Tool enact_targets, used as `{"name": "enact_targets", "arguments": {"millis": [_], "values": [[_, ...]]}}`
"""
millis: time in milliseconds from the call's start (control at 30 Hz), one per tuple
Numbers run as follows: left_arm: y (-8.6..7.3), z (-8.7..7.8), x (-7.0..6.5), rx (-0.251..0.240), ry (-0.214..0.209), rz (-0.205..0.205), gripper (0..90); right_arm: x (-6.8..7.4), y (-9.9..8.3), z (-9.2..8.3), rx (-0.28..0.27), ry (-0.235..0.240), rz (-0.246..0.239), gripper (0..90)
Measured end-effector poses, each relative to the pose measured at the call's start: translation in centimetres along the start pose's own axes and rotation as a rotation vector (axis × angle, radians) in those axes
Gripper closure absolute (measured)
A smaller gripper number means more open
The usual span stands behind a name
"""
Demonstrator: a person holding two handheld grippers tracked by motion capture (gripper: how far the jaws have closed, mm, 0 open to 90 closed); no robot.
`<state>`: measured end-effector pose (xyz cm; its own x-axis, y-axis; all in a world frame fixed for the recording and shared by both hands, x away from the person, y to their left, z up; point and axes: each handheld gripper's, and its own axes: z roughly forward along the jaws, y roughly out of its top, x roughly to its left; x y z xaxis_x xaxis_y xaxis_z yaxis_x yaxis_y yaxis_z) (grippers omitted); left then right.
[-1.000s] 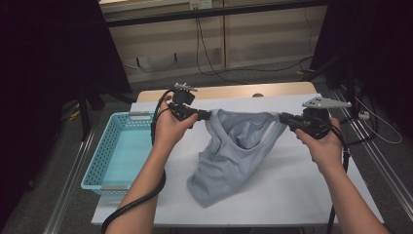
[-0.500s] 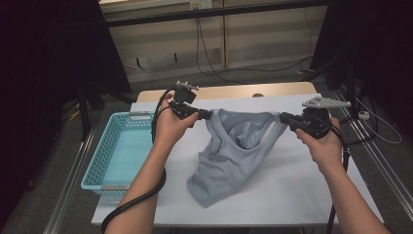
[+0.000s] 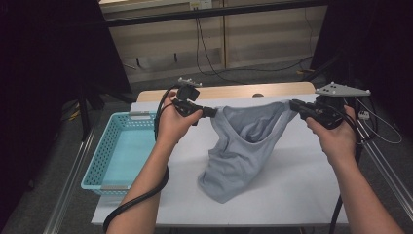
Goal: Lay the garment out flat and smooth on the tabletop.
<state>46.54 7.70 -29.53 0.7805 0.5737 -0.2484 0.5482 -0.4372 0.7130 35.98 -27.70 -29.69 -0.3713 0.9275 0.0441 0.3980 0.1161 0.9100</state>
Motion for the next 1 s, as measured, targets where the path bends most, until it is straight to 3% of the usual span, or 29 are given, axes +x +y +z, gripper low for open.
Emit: {"name": "enact_targets", "arguments": {"millis": [367,467,533,600,667,733,767,800,833,867,933,1000], "values": [[0.1,0.5,1.9,0.017,0.011,-0.019,85.3,0.0,-0.1,2.6,0.034,0.009,-0.003,87.0],[0.7,0.6,2.5,0.012,0.021,-0.013,85.4,-0.3,0.5,3.4,0.049,-0.003,-0.010,87.0],[1.5,0.4,3.1,-0.008,0.030,-0.007,85.5,-0.6,1.2,4.1,0.057,-0.050,-0.023,87.1],[2.6,0.0,3.5,-0.059,0.054,-0.002,85.7,-0.9,2.5,4.9,0.038,-0.103,-0.041,87.3],[3.8,-0.3,4.0,-0.100,0.062,-0.033,85.7,-0.9,4.3,5.8,-0.005,-0.161,-0.069,87.2],[4.3,0.0,4.5,-0.110,0.099,-0.041,84.5,-1.0,5.9,7.0,-0.056,-0.135,-0.042,83.1],[4.2,0.4,4.7,-0.110,0.119,-0.050,80.1,-0.9,6.3,7.6,-0.073,-0.150,-0.051,74.1],[4.0,0.9,4.9,-0.091,0.152,-0.056,63.0,-0.6,6.4,8.1,-0.085,-0.174,-0.076,54.2],[3.5,1.3,4.8,-0.073,0.175,-0.059,37.7,-0.3,6.3,8.6,-0.071,-0.176,-0.064,42.6],[3.0,1.7,4.7,-0.058,0.172,-0.056,30.9,0.0,6.0,8.7,-0.038,-0.160,-0.049,44.6],[1.9,2.5,4.2,-0.025,0.130,-0.052,30.6,0.8,5.0,8.9,-0.001,-0.100,-0.059,37.3],[0.7,3.1,3.6,-0.006,0.120,-0.036,27.9,1.4,3.6,8.7,0.031,-0.091,-0.081,32.3]]}}
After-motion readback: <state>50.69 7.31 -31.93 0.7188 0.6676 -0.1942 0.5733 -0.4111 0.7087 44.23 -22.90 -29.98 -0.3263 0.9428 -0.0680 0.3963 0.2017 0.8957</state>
